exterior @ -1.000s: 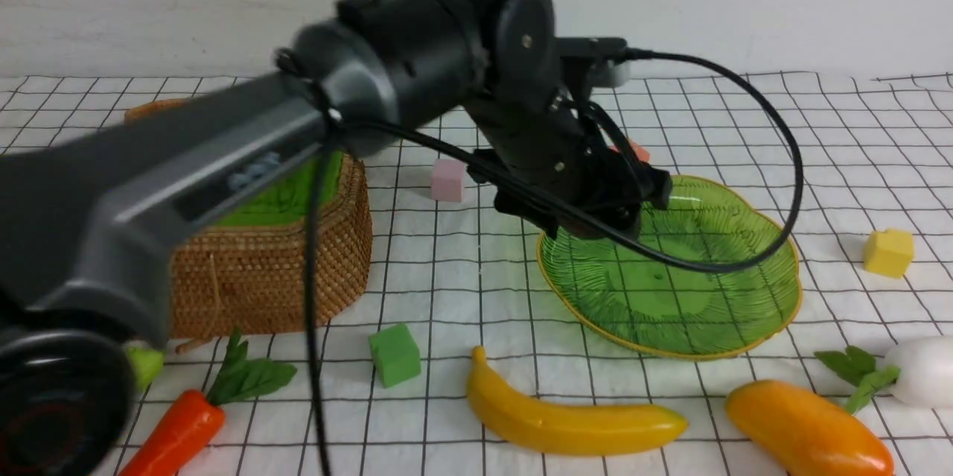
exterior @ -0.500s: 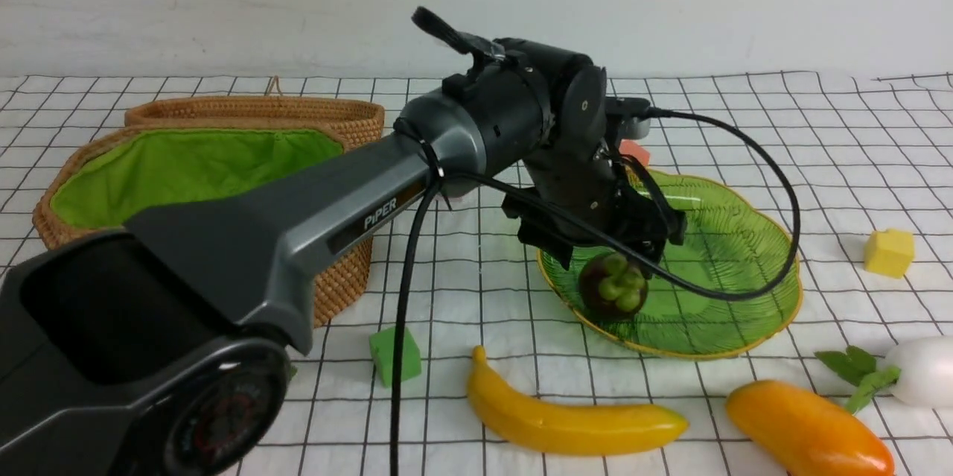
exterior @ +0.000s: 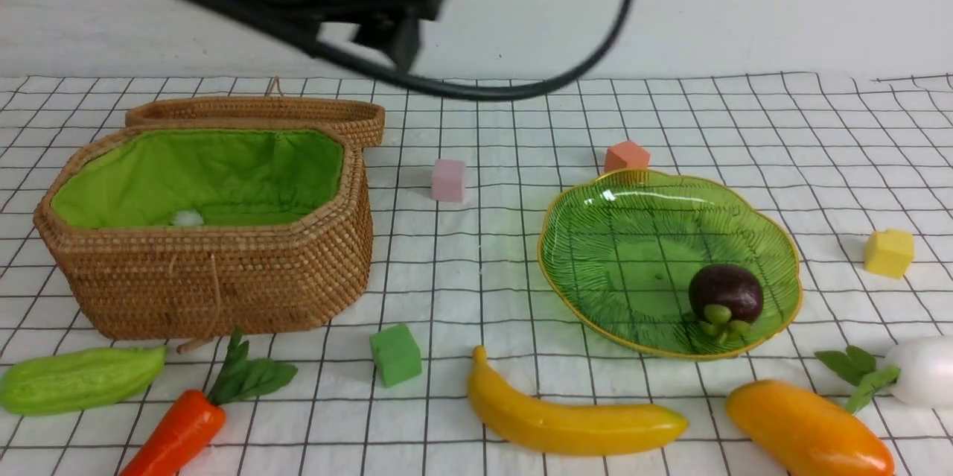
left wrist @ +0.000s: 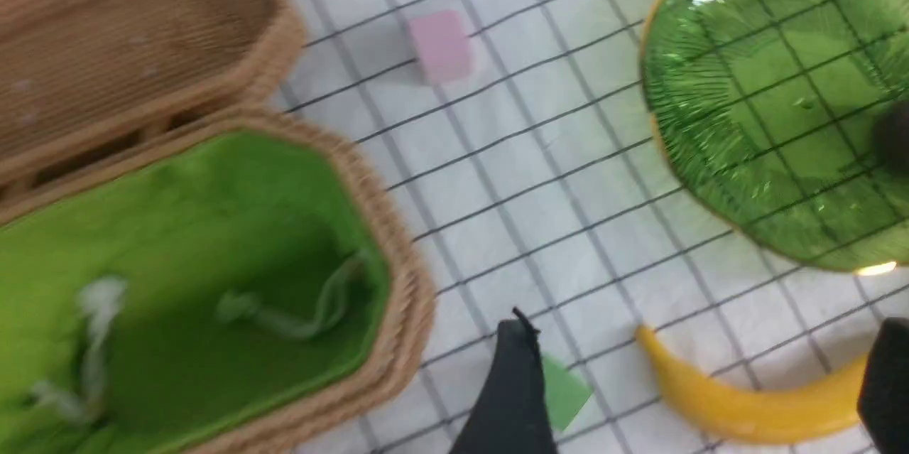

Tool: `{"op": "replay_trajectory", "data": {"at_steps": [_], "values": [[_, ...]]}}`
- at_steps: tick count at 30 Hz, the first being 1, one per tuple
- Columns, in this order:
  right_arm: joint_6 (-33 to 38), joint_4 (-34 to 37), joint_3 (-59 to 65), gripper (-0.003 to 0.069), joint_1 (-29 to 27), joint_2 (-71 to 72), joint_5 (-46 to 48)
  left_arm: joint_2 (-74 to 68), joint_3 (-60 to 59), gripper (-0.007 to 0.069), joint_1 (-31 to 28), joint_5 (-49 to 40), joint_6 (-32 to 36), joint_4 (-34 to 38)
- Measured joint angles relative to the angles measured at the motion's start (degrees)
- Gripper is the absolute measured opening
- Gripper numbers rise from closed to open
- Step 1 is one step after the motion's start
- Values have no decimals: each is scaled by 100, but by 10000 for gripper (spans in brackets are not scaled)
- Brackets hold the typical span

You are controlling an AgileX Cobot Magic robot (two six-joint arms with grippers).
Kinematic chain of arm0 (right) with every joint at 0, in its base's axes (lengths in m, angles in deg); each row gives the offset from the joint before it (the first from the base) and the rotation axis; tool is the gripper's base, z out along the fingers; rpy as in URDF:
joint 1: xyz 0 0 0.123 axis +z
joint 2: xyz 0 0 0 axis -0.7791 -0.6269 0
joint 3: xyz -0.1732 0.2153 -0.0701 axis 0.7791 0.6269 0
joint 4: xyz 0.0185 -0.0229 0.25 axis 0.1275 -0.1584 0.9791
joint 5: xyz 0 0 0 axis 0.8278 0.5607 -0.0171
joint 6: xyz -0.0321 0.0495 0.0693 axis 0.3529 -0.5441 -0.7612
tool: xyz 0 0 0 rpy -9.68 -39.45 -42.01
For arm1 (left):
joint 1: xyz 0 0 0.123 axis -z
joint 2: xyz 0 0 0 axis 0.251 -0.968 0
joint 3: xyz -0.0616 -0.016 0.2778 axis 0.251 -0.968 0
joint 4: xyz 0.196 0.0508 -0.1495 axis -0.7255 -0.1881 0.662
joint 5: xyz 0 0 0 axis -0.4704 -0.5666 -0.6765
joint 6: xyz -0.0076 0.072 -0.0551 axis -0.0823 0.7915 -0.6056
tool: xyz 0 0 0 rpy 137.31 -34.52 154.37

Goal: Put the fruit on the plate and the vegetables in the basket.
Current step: Use the left arm to grab a carrot and put it into the left basket

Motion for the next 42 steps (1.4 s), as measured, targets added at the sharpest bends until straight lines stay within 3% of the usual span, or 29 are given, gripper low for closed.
{"op": "replay_trajectory", "data": {"at_steps": [4,7,10,15,22,28,34,42], "values": [[0,0,0,243,0,0,0,1757,-2388,520,-470,46,-20,-47],[0,0,0,243,0,0,0,2821,-4129,489,-901,964,-339,-128],[0,0,0,243,0,0,0,3344,-5545,468,-1212,1813,-616,-135],[0,0,0,243,0,0,0,3052,-6718,457,-1657,2590,-811,-135],[0,0,0,243,0,0,0,1271,-6748,455,-1908,3445,-1146,-130],[0,0,0,243,0,0,0,-61,-6571,451,-1910,3627,-1075,-177],[0,0,0,243,0,0,0,-353,-6156,285,-1910,3182,-220,289],[0,0,0,243,0,0,0,774,-5564,291,-1910,1826,897,981]]}}
